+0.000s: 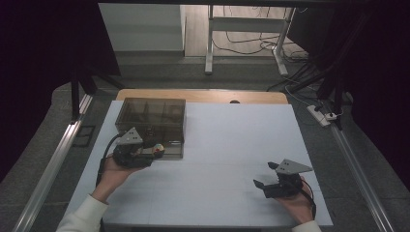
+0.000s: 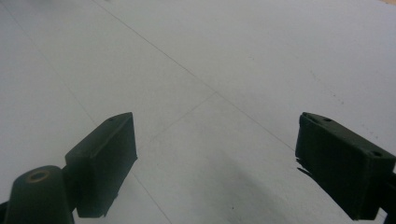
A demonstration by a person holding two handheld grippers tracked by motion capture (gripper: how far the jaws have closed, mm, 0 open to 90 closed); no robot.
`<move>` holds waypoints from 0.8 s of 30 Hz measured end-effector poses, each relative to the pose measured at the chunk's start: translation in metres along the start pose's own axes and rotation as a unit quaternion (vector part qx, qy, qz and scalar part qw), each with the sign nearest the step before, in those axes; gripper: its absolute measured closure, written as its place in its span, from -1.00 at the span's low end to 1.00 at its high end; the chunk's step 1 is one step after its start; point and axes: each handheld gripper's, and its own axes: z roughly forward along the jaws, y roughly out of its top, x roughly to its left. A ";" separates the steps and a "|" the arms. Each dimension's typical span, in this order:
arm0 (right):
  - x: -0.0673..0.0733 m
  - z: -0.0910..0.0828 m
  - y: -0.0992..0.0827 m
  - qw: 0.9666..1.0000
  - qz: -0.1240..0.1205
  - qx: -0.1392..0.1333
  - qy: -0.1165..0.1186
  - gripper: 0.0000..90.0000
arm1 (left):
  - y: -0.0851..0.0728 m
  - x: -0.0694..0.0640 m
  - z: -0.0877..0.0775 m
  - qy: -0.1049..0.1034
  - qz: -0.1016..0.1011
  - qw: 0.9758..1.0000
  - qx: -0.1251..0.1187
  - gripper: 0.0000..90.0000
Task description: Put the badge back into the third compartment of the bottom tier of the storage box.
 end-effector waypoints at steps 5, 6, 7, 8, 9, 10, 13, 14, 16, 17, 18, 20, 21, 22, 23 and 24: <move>0.000 0.000 0.000 1.000 0.000 0.000 0.000 -0.73 | 0.005 0.004 0.008 0.003 -0.003 1.000 0.002 0.02; 0.000 0.000 0.000 1.000 0.000 0.000 0.000 -0.73 | 0.006 0.005 0.010 0.003 -0.004 1.000 0.003 0.02; 0.000 0.000 0.000 1.000 0.000 0.000 0.000 -0.73 | 0.007 0.006 0.011 0.004 -0.004 1.000 0.004 0.03; 0.000 0.000 0.000 1.000 0.000 0.000 0.000 -0.73 | 0.008 0.006 0.013 0.004 -0.004 1.000 0.005 0.02; 0.000 0.000 0.000 1.000 0.000 0.001 -0.001 -0.73 | 0.009 0.007 0.015 0.005 -0.004 1.000 0.007 0.02; 0.000 0.000 0.000 1.000 0.000 0.001 -0.001 -0.73 | 0.010 0.007 0.017 0.005 -0.003 1.000 0.009 0.02; 0.000 0.000 0.000 1.000 0.000 0.001 0.000 -0.73 | 0.013 0.008 0.022 0.007 -0.002 1.000 0.011 0.02; 0.000 0.000 0.000 1.000 0.000 0.000 0.000 -0.73 | 0.014 0.009 0.023 0.007 -0.001 1.000 0.014 0.02; 0.000 0.001 0.000 1.000 0.000 0.001 0.000 -0.73 | 0.016 0.010 0.027 0.008 -0.001 1.000 0.018 0.02; 0.000 0.001 0.000 1.000 0.001 0.001 0.000 -0.73 | 0.016 0.010 0.029 0.009 -0.001 1.000 0.019 0.03; 0.000 0.001 0.000 1.000 0.001 0.001 0.000 -0.73 | 0.017 0.011 0.031 0.010 -0.001 1.000 0.022 0.03; 0.000 0.001 0.000 1.000 0.001 0.001 0.000 -0.73 | 0.018 0.012 0.035 0.011 -0.003 1.000 0.025 0.02; 0.000 0.001 0.000 1.000 0.001 0.001 0.000 -0.73 | 0.019 0.013 0.037 0.011 -0.004 1.000 0.026 0.02; 0.000 0.001 0.000 1.000 0.001 0.001 0.000 -0.73 | 0.020 0.013 0.039 0.012 -0.004 1.000 0.028 0.02; 0.000 0.001 0.000 1.000 0.001 0.001 0.000 -0.73 | 0.020 0.014 0.041 0.012 -0.005 0.999 0.030 0.03; 0.000 0.001 0.000 1.000 0.001 0.001 0.000 -0.73 | 0.020 0.015 0.044 0.012 -0.005 0.999 0.033 0.02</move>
